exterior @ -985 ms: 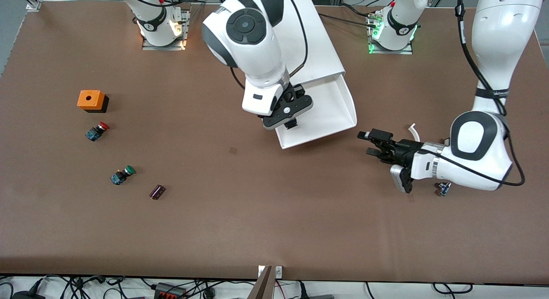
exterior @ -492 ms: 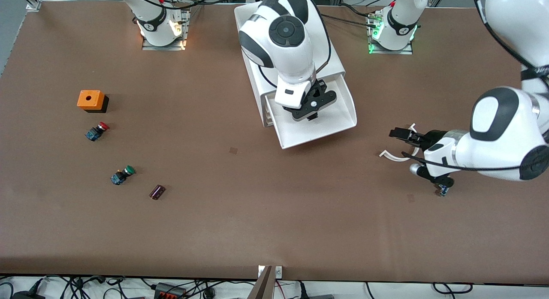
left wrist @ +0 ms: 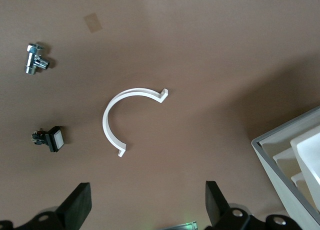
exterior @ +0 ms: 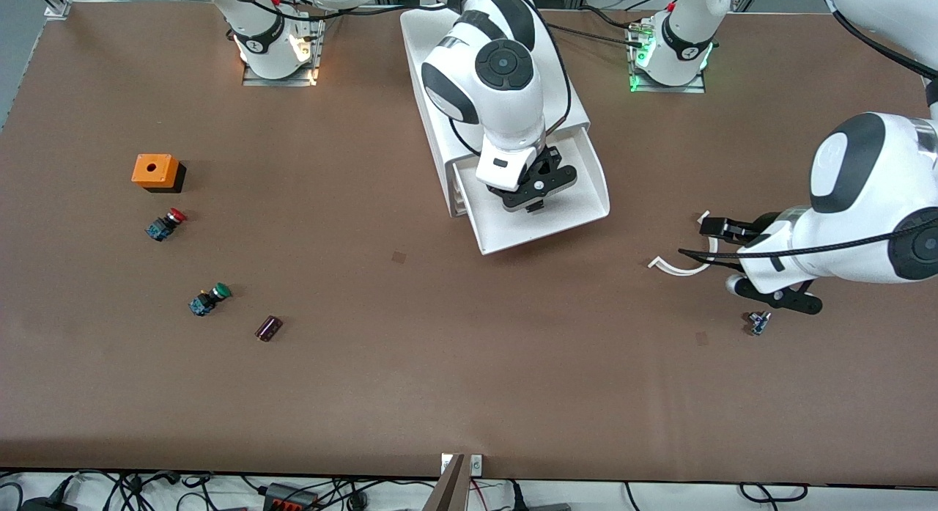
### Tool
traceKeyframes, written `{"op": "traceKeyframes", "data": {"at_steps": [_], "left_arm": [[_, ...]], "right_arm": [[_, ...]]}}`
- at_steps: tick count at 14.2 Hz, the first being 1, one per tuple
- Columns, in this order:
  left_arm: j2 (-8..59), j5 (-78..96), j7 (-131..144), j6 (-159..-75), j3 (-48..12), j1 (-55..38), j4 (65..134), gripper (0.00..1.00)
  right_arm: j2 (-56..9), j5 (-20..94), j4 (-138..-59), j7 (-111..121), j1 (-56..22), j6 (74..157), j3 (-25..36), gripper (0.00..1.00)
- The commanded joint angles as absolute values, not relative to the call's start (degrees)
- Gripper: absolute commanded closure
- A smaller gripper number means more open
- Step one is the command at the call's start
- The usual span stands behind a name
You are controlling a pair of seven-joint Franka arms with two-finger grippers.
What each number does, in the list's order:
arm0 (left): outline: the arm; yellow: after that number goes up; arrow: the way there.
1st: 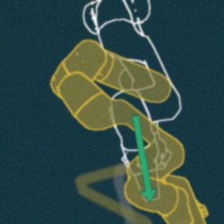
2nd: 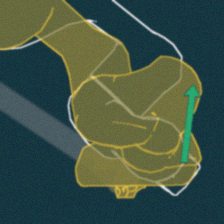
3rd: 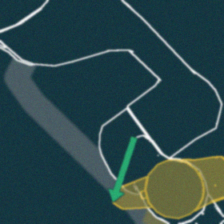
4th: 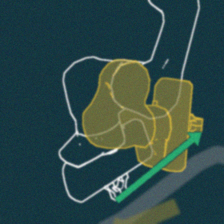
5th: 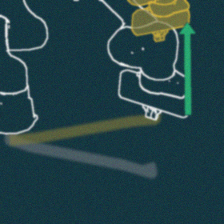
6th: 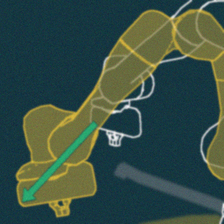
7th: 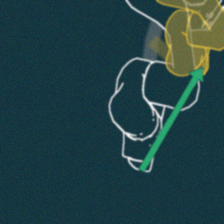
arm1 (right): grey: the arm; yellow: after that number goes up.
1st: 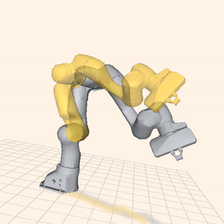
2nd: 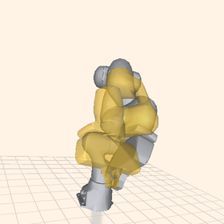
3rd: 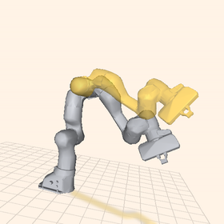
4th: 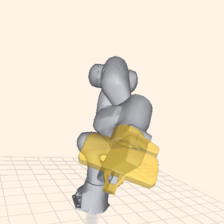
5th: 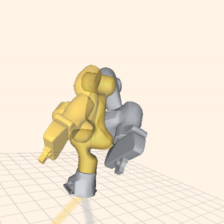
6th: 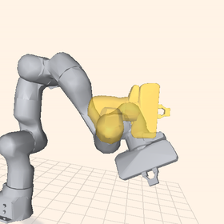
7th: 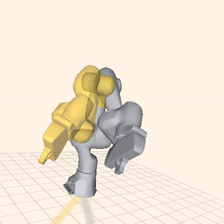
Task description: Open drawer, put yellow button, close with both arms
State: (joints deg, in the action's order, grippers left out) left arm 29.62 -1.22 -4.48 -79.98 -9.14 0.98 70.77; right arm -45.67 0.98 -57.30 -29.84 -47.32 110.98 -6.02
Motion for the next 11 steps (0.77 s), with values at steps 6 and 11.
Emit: {"op": "traceKeyframes", "data": {"at_steps": [6, 11], "left_arm": [[31.4, -1.8, 4.6, -80.1, -9.8, -0.1, 68.5, 0.00], [30.9, -1.8, 16.0, -82.0, -11.9, -1.2, 69.7, 0.00]], "right_arm": [[-46.3, 0.4, -55.0, -35.4, -48.1, 109.6, -5.4, 0.00], [-44.3, 0.3, -53.5, -37.3, -46.9, 106.3, -5.0, 0.00]]}}
